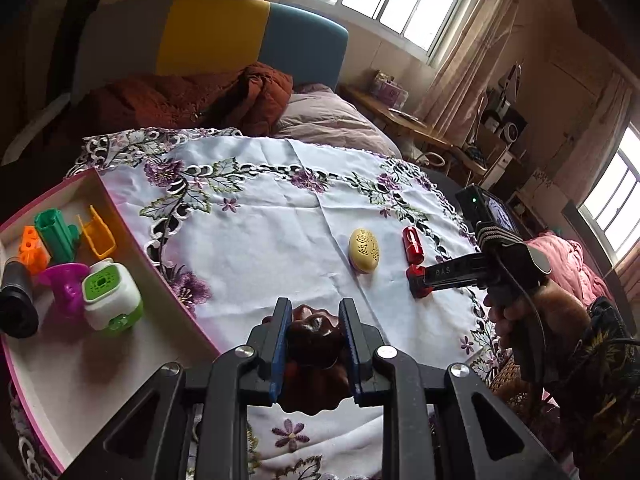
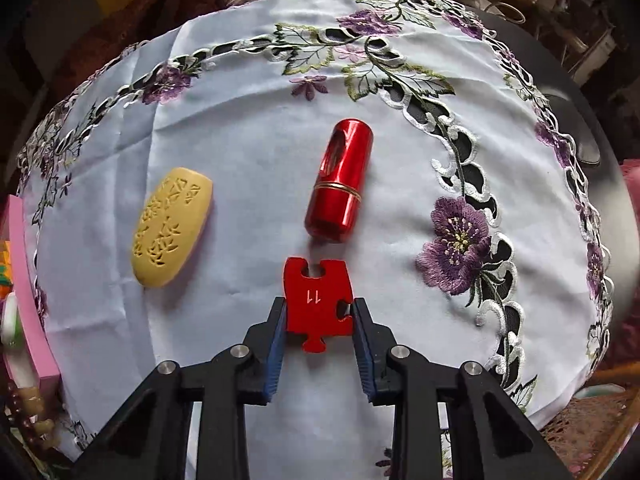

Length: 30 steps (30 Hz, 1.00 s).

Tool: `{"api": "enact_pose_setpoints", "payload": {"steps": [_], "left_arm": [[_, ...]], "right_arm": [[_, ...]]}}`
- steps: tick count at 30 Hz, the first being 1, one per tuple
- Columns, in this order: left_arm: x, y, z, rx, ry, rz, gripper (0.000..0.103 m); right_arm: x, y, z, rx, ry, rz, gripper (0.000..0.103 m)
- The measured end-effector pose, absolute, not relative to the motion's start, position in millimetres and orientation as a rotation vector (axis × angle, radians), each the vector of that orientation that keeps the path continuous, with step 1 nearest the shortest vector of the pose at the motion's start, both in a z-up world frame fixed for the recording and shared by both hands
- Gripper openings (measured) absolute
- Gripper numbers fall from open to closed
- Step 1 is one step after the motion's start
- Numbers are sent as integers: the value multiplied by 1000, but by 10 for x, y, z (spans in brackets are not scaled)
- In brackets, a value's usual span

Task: Organize rigid objects
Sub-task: 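Close the right tool on the red puzzle piece while the left tool holds the brown knob, then carry the brown knob toward the tray with the left tool while the right tool holds the red piece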

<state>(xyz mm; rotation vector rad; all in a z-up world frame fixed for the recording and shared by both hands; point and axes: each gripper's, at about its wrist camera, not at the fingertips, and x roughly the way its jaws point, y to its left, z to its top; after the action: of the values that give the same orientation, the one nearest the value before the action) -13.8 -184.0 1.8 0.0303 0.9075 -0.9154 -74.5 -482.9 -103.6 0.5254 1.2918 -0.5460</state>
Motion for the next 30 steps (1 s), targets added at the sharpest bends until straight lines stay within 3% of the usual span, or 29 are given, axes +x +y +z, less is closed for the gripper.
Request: {"api": "enact_pose_setpoints", "payload": {"steps": [12,22,30], "left_arm": [[19,-1205,114,-77,876,-799,23],[106,-826,32,-69,881,-639,23],[101,-743,-32,-20,886,-559,23]], "right_arm": [[-262,-3830,-605,368,1107,-146,31],[188,-3190,-1114,139,1154,-12,32],[115,-3314,-1132,209,1120,63,32]]}}
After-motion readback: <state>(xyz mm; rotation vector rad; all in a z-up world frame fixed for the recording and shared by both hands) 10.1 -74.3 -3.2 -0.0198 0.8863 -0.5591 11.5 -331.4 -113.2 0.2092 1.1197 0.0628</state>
